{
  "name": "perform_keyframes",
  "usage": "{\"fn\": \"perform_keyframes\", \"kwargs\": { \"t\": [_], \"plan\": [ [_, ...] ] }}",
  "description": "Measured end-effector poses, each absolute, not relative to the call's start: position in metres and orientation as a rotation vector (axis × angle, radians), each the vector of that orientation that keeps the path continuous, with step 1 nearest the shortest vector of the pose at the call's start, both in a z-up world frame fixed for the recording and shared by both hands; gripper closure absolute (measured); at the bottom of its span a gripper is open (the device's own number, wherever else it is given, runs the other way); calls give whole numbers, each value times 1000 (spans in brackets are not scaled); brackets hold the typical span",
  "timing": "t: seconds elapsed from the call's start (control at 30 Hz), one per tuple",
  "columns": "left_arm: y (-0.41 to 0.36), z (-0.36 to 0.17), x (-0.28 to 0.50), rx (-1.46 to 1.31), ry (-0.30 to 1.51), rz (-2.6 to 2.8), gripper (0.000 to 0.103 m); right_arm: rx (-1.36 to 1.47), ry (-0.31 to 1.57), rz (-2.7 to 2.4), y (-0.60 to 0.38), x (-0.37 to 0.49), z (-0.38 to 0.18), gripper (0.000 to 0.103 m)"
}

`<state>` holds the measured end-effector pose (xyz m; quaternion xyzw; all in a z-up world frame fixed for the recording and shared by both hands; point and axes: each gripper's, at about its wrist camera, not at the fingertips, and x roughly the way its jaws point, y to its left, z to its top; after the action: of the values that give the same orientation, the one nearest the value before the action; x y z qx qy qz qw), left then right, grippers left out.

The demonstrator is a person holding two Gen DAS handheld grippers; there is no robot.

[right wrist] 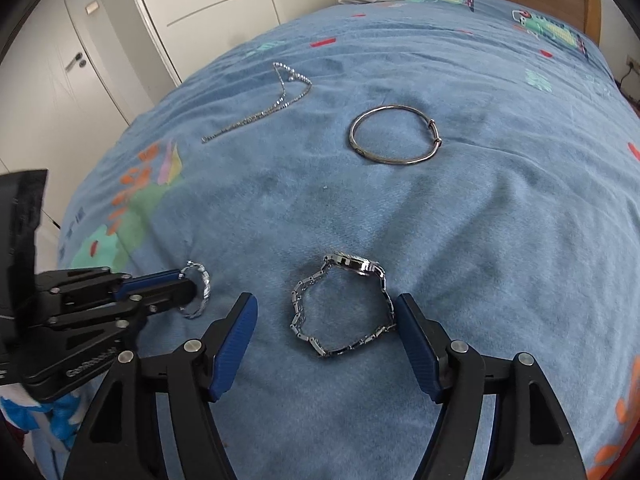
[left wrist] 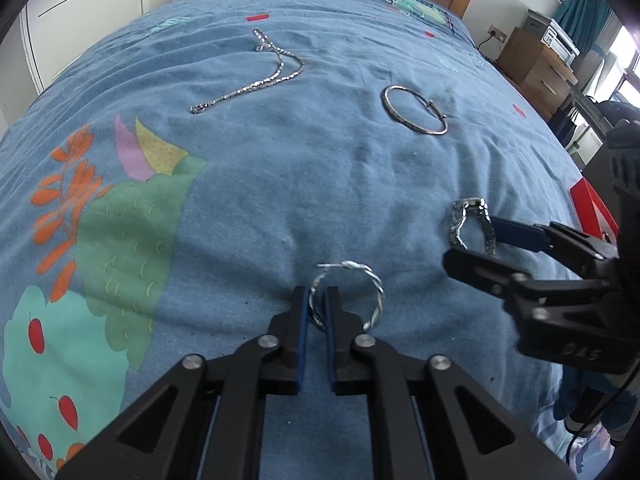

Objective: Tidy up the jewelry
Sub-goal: 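Grasp the second twisted silver hoop with the left gripper while the right gripper grasps the silver watch, then carry the silver hoop and watch with both grippers into the red box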

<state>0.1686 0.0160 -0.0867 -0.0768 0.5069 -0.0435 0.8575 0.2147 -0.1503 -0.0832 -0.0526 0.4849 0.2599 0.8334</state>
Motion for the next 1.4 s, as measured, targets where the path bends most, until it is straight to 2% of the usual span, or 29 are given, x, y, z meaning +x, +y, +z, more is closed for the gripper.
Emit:
{"fn": "perform_keyframes", "kwargs": {
  "t": [0.13, 0.2, 0.23, 0.3, 0.37, 0.97, 1.4],
  "plan": [
    [15, -85, 167, -162, 1062, -95, 99, -173, 1017, 525, -147, 213, -87, 50],
    [15, -85, 167, -166, 1061, -95, 99, -164, 1017, 514, -152, 214, -87, 64],
    [14, -84, 167, -167, 1061, -95, 99, -154, 1018, 510, -155, 215, -87, 68],
    [13, -82, 166, -167, 1059, -94, 99, -131, 1025, 507, -163, 215, -86, 84],
    [13, -80, 164, -168, 1057, -94, 99, -106, 1032, 511, -167, 216, -86, 91],
    [12, -48, 146, -177, 1003, -103, 99, -10, 966, 520, -179, 187, -49, 92],
    [1, -17, 127, -166, 951, -134, 99, -41, 915, 498, -186, 157, -15, 92]
  ]
}}
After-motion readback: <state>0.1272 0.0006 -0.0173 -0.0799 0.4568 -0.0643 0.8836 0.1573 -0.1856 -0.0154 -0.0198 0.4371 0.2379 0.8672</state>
